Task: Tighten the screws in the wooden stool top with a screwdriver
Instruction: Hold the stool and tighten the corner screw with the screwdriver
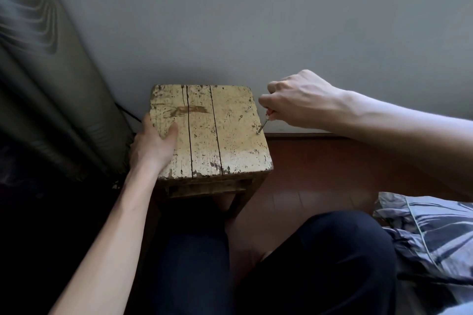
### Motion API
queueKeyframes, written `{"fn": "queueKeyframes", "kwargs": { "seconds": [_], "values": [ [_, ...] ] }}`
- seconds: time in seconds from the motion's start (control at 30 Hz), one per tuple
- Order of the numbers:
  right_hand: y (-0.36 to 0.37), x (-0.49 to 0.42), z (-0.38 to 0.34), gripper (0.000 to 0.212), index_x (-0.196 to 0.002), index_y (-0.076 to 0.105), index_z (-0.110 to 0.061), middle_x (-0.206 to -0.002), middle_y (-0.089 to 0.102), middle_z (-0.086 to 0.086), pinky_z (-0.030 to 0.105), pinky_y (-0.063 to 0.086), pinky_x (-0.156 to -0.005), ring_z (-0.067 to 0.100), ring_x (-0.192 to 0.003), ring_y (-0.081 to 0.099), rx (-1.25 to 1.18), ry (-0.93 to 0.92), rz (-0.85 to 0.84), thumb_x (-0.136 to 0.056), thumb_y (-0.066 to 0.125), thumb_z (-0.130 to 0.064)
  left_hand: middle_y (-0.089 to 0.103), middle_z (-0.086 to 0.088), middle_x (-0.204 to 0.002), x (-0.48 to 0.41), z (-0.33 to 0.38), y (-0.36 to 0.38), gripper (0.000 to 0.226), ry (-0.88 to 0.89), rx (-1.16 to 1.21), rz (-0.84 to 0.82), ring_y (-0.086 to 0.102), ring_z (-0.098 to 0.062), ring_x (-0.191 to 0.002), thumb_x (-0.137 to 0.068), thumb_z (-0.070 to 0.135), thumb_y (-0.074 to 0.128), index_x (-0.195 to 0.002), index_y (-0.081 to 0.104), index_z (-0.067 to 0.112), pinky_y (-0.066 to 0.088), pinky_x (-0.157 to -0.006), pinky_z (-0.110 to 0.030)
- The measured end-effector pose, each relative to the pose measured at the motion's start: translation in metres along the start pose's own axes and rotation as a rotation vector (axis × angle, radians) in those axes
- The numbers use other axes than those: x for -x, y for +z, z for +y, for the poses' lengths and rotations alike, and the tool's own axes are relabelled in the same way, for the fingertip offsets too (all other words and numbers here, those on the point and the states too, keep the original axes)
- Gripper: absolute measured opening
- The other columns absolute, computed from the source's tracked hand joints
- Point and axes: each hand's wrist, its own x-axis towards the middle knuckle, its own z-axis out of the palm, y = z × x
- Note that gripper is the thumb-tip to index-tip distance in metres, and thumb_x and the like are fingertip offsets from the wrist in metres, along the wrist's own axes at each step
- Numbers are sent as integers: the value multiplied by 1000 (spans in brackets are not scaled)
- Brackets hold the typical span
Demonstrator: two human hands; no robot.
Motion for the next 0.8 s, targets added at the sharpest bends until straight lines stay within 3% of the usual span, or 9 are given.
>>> {"fn": "queueKeyframes", "kwargs": {
  "seconds": [0.3,0.43,0.53,0.7,0.8],
  "values": [
    [13,1,7,27,-89,62,-14,-77,67,2,30,31,-55,34,-67,62,-58,19,71,-99,53,-38,40,-13,-159,-5,-3,3,85,-7,-29,-1,49,-42,-136,-94,71,42,-160,14,26,43,-108,-54],
    [17,-3,7,37,-84,64,-7,-71,59,8,32,43,-54,30,-61,56,-333,334,-53,-93,66,-43,42,-13,-158,-5,-3,4,84,-2,-49,14,54,-42,-131,-93,73,41,-158,15,26,45,-105,-53],
    [18,-11,4,35,-85,63,-10,-73,52,3,30,36,-55,19,-60,48,-440,477,-120,-92,68,-44,39,-12,-160,-5,-3,4,86,-13,-46,5,53,-42,-132,-93,74,41,-159,13,26,45,-106,-54],
    [10,-5,5,24,-101,58,-14,-88,61,6,32,36,-53,27,-71,57,-329,364,-130,-96,60,-38,36,-12,-161,-1,0,2,85,-16,-31,-3,51,-42,-134,-94,72,42,-159,13,26,44,-105,-54],
    [9,1,7,13,-100,56,-20,-90,65,2,32,39,-53,25,-70,59,-266,225,-70,-99,56,-33,32,-12,-164,1,1,0,89,-19,-15,-26,48,-41,-137,-94,73,41,-161,10,24,43,-108,-55]
  ]
}}
